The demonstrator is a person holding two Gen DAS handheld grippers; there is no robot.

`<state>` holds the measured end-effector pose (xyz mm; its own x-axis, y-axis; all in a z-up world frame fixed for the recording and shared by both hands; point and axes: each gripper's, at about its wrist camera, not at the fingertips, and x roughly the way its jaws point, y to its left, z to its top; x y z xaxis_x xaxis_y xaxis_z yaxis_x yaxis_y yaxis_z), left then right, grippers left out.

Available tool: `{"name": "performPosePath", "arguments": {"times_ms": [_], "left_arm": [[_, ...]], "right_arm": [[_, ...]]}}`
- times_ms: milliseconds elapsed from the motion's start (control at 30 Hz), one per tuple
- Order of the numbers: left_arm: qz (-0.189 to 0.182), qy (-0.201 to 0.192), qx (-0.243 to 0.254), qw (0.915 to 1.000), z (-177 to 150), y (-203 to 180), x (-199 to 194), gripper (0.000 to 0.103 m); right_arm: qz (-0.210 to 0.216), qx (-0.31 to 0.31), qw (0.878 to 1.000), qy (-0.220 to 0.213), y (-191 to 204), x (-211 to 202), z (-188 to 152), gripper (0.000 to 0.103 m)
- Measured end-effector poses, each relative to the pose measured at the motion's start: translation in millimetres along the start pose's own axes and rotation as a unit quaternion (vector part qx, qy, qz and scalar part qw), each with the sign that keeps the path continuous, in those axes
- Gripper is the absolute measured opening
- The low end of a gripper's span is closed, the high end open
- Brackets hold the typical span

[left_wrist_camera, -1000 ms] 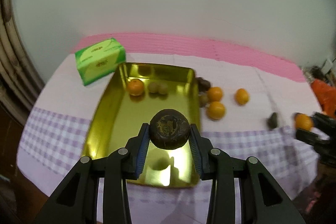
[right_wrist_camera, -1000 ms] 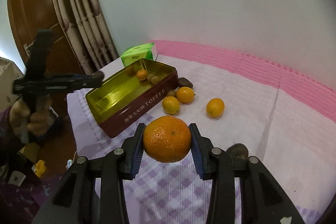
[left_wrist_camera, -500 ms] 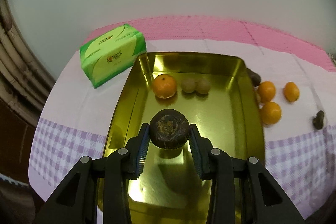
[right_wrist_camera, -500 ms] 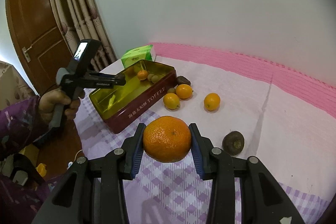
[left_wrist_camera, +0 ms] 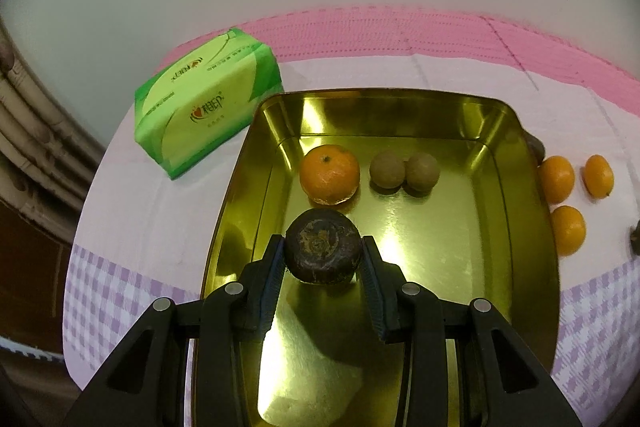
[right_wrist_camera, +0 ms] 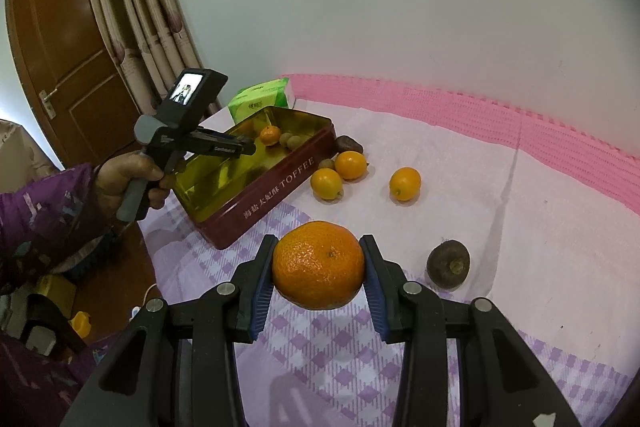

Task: Organize fruits
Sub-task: 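Carry the brown fruit into the tray with the left gripper while the right gripper grasps an orange, then carry the orange over the tray and release it with the right gripper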

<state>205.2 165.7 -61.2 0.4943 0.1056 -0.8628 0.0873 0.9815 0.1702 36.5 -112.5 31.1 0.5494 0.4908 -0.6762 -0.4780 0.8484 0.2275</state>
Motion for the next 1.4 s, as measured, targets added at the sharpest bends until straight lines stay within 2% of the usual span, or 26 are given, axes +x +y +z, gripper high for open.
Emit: {"name": "performPosePath", "arguments": {"times_ms": [333,567,700,1033,1233,1400], "left_arm": [[0.019,0.011,0.011,0.9997,8.6,-1.4,12.9,0.039],[0.018,0.019,0.01,0.9996,9.9,-3.3,15.0,0.04],[0.026,0.015,0.008,0.9995,11.4,-2.6,12.2,0.06],[0.024,-0.002,-0.017,0.9996,4.1,3.9,-11.0,0.073],[0.019,-0.011,-0.059,0.998,-20.3,7.4,-44.1,0.074],[0.035,-0.014,-0.085,0.9957,-43.5,7.2,-77.8,0.078]], "right_arm": [[0.005,0.002,1.0,0.003,2.2,1.6,0.7,0.038],[0.007,0.001,1.0,0.006,6.5,2.8,-1.1,0.038],[0.008,0.0,1.0,0.007,8.3,2.3,-1.3,0.038],[0.013,-0.004,1.0,0.006,13.7,4.7,3.0,0.038],[0.026,-0.007,1.0,0.0,21.9,6.3,9.6,0.038],[0.039,-0.016,0.999,-0.006,32.1,9.0,18.2,0.038]]}}
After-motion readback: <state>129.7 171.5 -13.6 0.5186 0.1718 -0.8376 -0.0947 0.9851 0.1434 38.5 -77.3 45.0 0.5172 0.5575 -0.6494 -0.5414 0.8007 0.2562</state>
